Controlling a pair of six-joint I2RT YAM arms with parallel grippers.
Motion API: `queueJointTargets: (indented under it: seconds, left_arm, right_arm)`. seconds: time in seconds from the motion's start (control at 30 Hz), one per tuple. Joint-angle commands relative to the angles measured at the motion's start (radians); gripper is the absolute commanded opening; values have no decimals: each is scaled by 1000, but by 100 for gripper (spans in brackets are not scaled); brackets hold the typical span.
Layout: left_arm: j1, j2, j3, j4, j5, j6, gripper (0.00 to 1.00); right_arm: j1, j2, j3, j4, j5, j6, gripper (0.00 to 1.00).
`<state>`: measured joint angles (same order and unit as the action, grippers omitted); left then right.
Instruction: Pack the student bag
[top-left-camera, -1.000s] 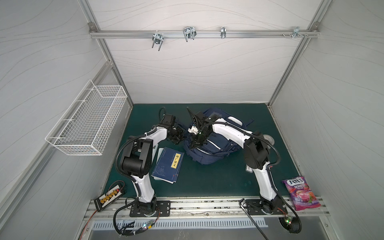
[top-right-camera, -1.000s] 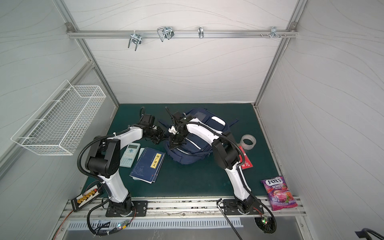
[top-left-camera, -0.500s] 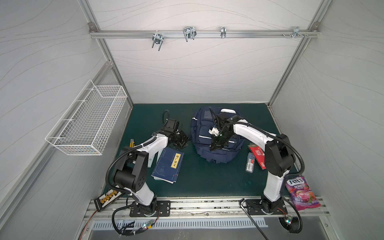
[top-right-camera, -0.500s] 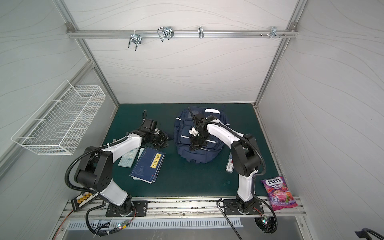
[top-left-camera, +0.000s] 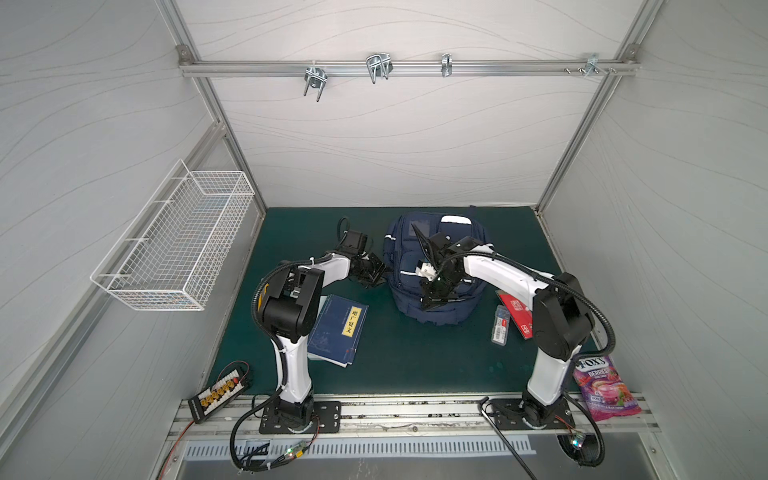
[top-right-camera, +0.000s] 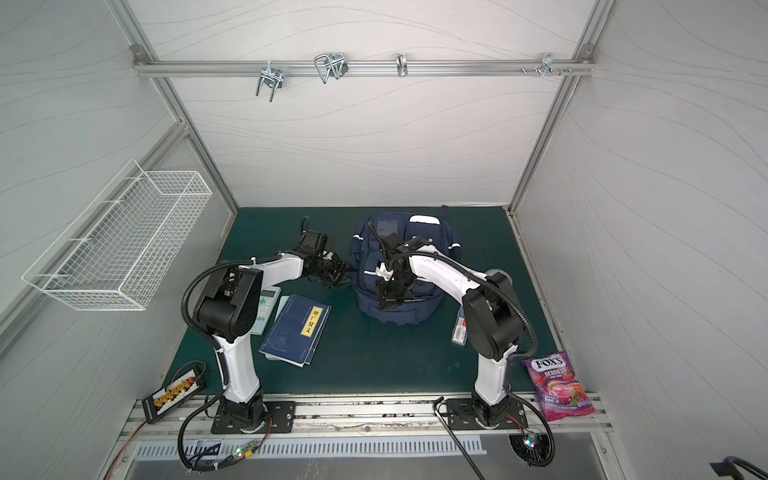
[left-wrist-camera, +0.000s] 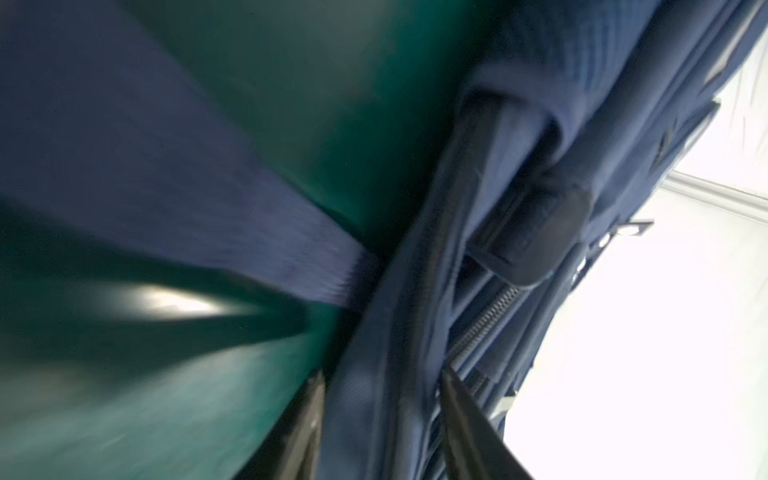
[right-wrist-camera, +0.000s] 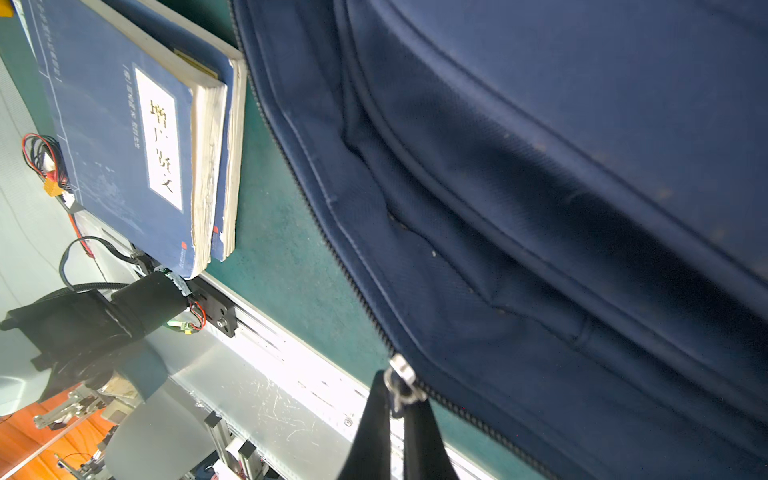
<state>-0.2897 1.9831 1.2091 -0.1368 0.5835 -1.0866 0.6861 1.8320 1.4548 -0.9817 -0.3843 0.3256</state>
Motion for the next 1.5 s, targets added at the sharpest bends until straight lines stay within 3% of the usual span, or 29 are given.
queueJointTargets:
  seconds: [0.0,0.03,0.1,0.23,0.4,0.5,0.57,0.73,0.9,0.93,1.03,1.1,1.17,1.3,1.47]
  left_arm:
    - [-2,36,35,107,54,-36,35]
    - [-2,41,46,94,53,-24,20]
    - [-2,40,57,69,52,-9,0]
    - [-2,-23,10,103,42,-46,0]
    - [-23,-109,-28,88,6,-47,0]
    - [-26,-160,-86,107,-19,-59,0]
    - [-26,-190,-140,135,-28,-79,0]
    - [-25,-261,-234,170,-67,-123,0]
    - [-26,-333,-293,177,-79,-142,0]
    - [-26,-332,-285,161,-78,-123,1]
    - [-23,-267,-247,157,-31,-104,31]
    - [-26,-206,-210,180,13,-121,40]
    - [-34,-161,-182,200,30,-130,42]
    - [-35,-120,-165,204,32,-121,32]
    - [-42,-68,-167,258,81,-135,37]
  right_arm:
    - [13,-12,22,-25,-22,6,0]
    - [13,-11,22,-27,-25,2,0]
    - [13,-9,23,-31,-35,-5,0]
    - [39,24,70,-34,-140,-53,0]
    - [87,185,289,-20,-256,-93,0]
    - [75,324,460,-72,-233,-92,0]
    - [66,378,531,-133,-140,-102,0]
    - [-12,279,388,-4,-149,-23,0]
    - [-81,173,282,-29,-98,-46,0]
    - [-85,146,251,-39,-97,-61,0]
    - [-69,78,146,-43,-106,-82,0]
    - [-52,48,90,-29,-114,-71,0]
    - [-28,34,49,0,-126,-48,0]
    - [7,55,30,28,-123,-20,0]
    - [24,83,68,29,-107,-7,0]
